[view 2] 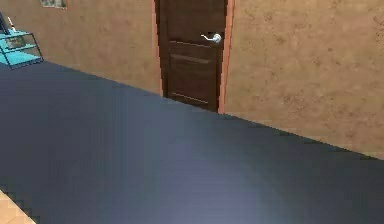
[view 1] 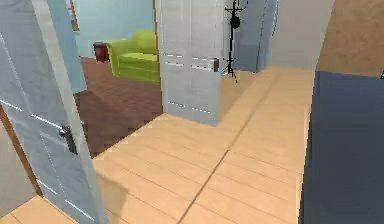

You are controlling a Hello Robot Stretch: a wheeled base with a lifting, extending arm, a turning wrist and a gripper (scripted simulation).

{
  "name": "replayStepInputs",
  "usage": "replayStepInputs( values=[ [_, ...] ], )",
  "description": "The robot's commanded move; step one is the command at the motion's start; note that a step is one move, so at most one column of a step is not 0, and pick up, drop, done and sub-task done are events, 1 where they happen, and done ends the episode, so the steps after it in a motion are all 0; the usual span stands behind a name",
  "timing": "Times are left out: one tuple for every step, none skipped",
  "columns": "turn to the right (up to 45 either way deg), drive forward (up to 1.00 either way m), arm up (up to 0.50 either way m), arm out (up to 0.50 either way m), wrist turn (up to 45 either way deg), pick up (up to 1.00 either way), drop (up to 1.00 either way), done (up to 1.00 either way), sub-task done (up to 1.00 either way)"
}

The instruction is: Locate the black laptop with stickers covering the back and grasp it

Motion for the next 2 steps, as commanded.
replayStepInputs(
  values=[
    [45.0, 0.00, 0.00, 0.00, 0.0, 0.00, 0.00, 0.00, 0.00],
    [0.0, 1.00, 0.00, 0.00, 0.0, 0.00, 0.00, 0.00, 0.00]
  ],
)
